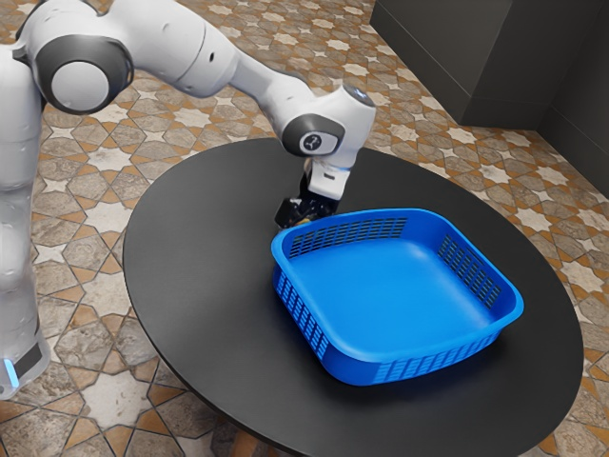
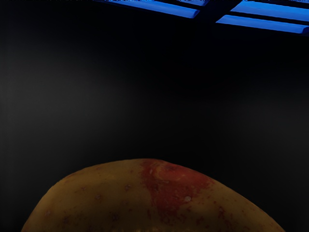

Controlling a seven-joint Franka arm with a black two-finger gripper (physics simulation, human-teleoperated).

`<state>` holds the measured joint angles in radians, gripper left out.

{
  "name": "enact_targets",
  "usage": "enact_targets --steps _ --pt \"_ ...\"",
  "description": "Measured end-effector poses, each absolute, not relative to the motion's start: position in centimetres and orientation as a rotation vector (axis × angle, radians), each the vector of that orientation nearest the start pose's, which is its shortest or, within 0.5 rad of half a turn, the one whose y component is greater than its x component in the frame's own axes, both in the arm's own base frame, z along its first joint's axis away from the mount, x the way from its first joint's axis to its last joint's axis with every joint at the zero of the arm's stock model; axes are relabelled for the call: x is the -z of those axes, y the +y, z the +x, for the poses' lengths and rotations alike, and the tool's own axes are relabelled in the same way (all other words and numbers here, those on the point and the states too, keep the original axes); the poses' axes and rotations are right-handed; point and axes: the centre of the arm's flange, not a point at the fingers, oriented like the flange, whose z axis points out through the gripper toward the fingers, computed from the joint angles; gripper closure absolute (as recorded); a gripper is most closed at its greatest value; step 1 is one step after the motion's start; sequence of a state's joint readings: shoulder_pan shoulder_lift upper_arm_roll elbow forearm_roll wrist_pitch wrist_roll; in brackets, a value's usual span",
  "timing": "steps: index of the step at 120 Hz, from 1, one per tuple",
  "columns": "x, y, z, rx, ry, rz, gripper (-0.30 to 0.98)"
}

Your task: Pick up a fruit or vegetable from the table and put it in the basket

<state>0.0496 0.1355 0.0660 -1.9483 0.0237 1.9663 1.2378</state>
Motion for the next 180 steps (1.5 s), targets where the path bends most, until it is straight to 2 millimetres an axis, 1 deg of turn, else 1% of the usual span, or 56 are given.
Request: enact_targets --steps 23,31,44,54,63,74,100,139,150,165,180 --pt "-40.3 6.8 57.1 -0.165 1.698 -2.689 0.06" --pt "-40.4 6.8 57.1 -0.160 1.696 -2.687 0.13" --pt "-40.8 6.6 57.2 -0.148 1.696 -2.680 0.30" --pt "-41.2 6.6 57.2 -0.135 1.691 -2.674 0.35" --pt "-41.7 6.6 57.2 -0.121 1.685 -2.667 0.45" --pt "-41.9 6.6 57.1 -0.119 1.679 -2.666 0.41" --pt "-42.4 6.8 56.8 -0.144 1.666 -2.664 0.41" --pt "-42.9 7.1 56.0 -0.238 1.646 -2.657 0.41" --pt "-43.1 7.7 55.7 -0.266 1.626 -2.662 0.41" --pt "-44.7 9.2 55.1 -0.264 1.578 -2.675 0.41" --pt "-48.0 10.1 54.8 -0.208 1.532 -2.671 0.41"
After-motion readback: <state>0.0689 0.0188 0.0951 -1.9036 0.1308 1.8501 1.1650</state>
